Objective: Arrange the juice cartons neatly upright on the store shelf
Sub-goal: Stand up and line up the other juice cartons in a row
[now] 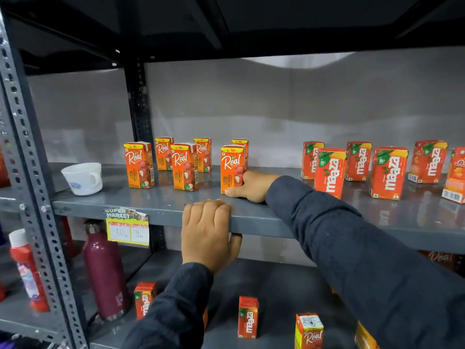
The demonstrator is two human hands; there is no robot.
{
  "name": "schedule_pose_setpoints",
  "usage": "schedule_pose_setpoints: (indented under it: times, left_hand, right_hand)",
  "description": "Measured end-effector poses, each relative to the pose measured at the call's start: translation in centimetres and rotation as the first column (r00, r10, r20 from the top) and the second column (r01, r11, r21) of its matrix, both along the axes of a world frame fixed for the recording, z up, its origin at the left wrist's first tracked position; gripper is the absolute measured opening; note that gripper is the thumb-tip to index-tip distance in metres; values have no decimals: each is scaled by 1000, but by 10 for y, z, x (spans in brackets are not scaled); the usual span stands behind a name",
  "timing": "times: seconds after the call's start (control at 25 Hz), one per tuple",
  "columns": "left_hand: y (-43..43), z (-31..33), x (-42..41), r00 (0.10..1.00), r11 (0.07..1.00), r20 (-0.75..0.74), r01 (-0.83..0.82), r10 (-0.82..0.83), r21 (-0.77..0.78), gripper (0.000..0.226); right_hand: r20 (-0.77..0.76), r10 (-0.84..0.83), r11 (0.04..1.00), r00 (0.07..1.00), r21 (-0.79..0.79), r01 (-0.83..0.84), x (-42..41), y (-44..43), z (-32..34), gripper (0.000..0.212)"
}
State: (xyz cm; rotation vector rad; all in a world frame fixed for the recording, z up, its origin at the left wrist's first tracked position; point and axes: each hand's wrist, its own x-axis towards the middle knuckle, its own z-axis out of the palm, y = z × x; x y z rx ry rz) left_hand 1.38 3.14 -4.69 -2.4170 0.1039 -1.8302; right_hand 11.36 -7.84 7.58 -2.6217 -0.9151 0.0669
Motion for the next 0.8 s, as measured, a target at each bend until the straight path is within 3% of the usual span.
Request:
schedule_pose_setpoints:
  times: [0.24,0.4,0.8]
  left_hand:
    - [0,0,-4,999,1000,-34,9,-10,-11,43]
    - [-3,3,-10,997,1000,-77,-1,-1,-20,43]
    - [-9,7,-13,995,998,-103,-15,8,-67,42]
  right_hand:
    - [47,-27,999,999,34,26,-6,-1,-6,62]
    - [35,-56,987,998,154,50,-9,-7,-6,57]
    - [224,-202,979,954,37,199,-7,2,-9,54]
